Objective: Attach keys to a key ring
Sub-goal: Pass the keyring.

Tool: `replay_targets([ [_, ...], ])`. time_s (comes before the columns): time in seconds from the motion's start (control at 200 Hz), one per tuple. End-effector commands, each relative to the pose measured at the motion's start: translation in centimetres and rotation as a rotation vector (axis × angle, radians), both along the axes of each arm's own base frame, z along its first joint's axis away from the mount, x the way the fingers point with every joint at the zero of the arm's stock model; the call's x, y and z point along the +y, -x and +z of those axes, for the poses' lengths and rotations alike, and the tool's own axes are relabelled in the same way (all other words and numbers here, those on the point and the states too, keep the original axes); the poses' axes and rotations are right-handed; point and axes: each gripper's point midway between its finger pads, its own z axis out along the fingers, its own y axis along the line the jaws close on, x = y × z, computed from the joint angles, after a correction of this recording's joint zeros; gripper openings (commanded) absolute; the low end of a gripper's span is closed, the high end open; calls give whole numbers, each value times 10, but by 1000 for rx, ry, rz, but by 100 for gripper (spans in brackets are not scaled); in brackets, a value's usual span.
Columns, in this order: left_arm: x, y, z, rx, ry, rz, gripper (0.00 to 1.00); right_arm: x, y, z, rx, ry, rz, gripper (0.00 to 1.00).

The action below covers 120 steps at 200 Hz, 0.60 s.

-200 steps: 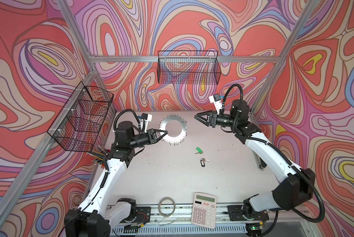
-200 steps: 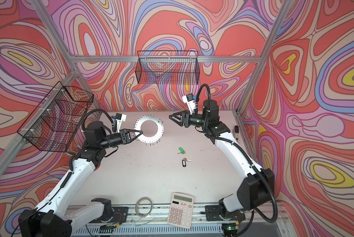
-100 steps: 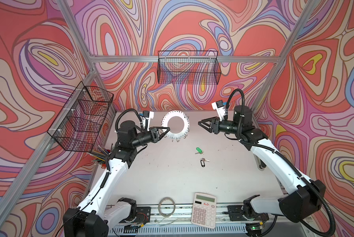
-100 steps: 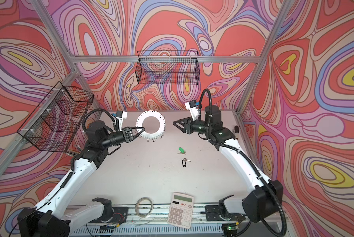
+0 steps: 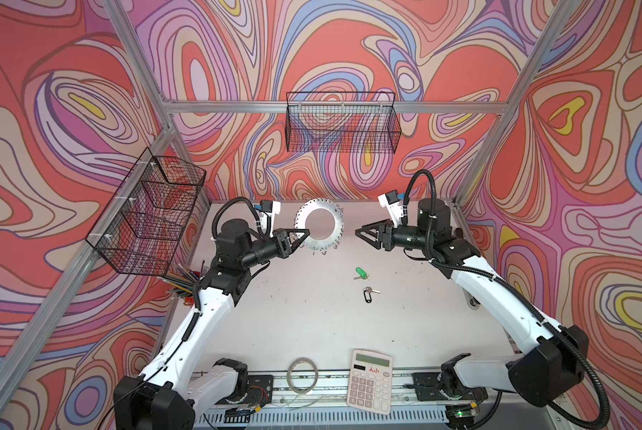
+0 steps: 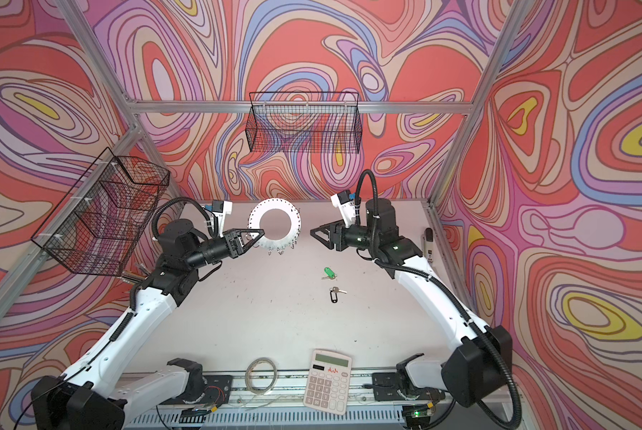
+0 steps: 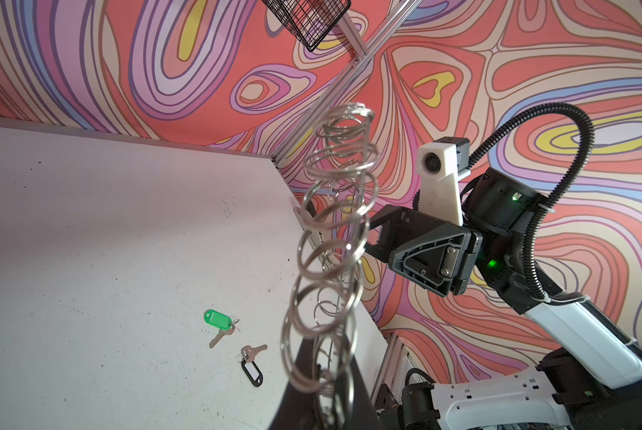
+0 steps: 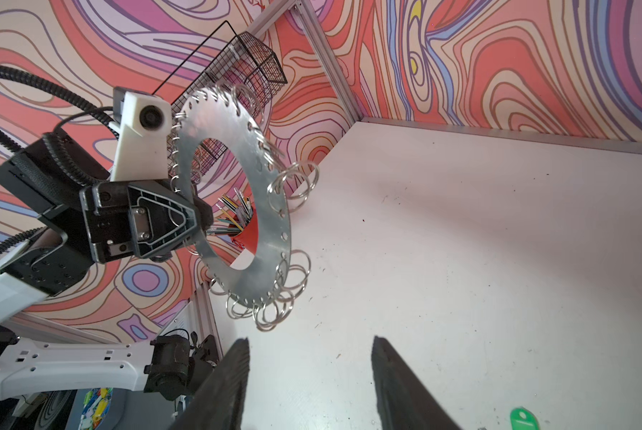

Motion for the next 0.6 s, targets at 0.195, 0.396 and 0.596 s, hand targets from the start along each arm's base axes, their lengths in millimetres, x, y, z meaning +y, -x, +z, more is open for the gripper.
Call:
replay_targets([
  [0.195, -15, 13, 29, -66, 43, -145, 0, 12, 3, 22, -59, -84, 72, 68],
  [0.396, -17, 21, 33, -78, 36, -191, 0, 15, -1, 18, -52, -67, 83, 67],
  [0.596, -20, 20, 34, -67, 54, -213, 0, 25, 8, 28, -52, -139, 163, 62],
])
